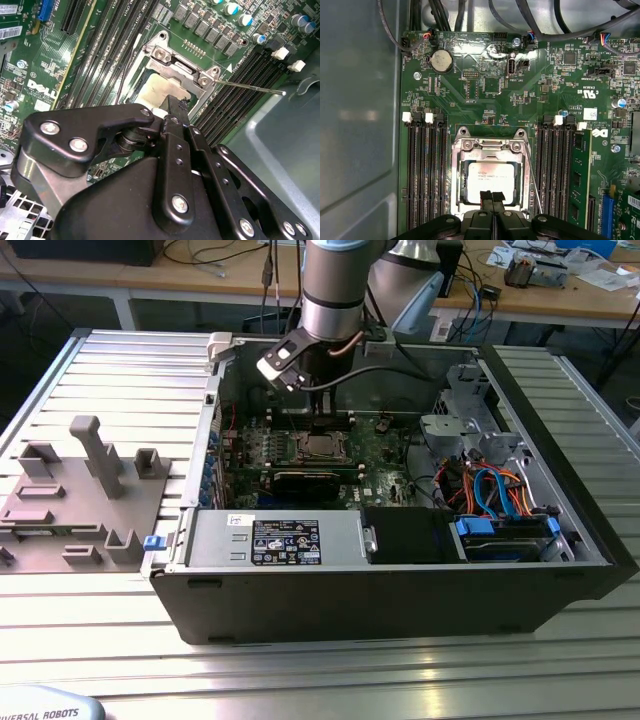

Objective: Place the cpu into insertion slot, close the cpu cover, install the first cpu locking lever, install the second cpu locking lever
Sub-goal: 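Close the cpu cover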

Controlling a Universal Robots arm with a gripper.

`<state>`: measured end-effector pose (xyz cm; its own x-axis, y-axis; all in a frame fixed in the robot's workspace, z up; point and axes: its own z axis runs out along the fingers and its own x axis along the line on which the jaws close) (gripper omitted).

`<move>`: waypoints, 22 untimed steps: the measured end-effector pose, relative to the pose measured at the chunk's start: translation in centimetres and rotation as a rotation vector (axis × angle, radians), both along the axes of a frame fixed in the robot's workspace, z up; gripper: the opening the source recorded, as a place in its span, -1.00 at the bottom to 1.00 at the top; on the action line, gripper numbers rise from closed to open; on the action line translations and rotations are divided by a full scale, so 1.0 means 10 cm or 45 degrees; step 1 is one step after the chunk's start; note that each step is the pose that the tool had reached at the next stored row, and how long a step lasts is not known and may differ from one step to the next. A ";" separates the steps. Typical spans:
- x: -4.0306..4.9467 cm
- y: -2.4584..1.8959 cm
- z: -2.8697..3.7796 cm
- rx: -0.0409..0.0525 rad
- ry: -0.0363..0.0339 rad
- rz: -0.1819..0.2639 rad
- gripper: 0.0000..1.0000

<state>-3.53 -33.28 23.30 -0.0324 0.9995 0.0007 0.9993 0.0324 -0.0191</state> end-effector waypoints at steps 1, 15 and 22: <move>-0.006 0.000 -0.015 0.000 0.0000 0.000 -0.79; -0.041 0.000 -0.086 0.000 0.0000 0.000 -0.79; -0.063 0.000 -0.214 0.000 0.0000 0.000 -0.79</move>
